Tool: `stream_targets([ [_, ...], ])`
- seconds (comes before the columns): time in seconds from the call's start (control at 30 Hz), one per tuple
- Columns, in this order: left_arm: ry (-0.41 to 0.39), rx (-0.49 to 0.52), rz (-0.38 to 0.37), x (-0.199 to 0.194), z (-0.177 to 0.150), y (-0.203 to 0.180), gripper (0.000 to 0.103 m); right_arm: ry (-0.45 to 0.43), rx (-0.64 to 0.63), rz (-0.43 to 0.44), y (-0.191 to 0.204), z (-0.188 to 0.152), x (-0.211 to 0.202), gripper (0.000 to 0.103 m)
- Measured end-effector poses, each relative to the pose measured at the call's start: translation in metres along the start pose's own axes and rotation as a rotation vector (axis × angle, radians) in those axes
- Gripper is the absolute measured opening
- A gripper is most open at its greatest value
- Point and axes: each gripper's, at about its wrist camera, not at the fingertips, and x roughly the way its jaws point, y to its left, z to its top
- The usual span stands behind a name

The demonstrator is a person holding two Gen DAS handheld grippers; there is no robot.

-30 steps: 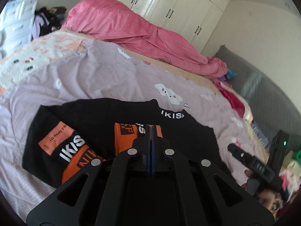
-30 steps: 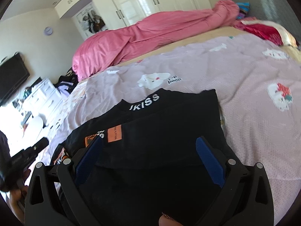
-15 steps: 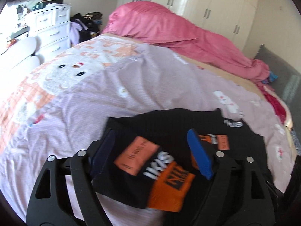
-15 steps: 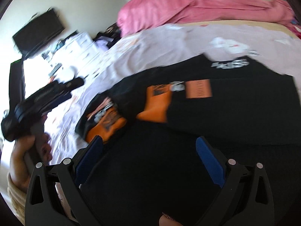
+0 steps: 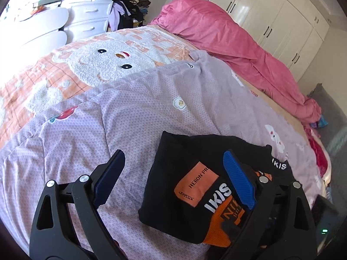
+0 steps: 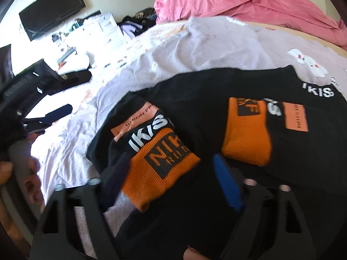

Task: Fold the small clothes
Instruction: 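Grasp the other orange leg cuff with the right gripper and lift, then lay the held leg cuff onto the romper body and open the right gripper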

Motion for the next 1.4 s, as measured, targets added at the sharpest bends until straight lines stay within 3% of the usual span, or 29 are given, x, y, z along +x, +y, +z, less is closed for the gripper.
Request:
stream_targets([
  [0.03, 0.003, -0.009, -0.01, 0.0, 0.0, 0.001, 0.086, 0.01, -0.001, 0.0, 0.002, 0.0, 0.004, 0.051],
  [0.2, 0.001, -0.037, -0.029, -0.002, 0.002, 0.005, 0.086, -0.062, -0.045, -0.029, 0.014, 0.001, -0.004, 0.012],
  [0.53, -0.044, -0.092, -0.029, -0.012, 0.007, 0.016, 0.087, -0.188, -0.1, 0.061, 0.024, 0.029, -0.042, 0.009],
  [0.93, -0.046, -0.074, -0.026, -0.014, 0.009, 0.013, 0.093, -0.347, -0.012, -0.093, -0.049, 0.063, -0.12, 0.009],
  [1.4, -0.021, 0.021, -0.025, -0.004, 0.001, -0.013, 0.093, -0.407, 0.07, -0.239, -0.127, 0.041, -0.163, 0.009],
])
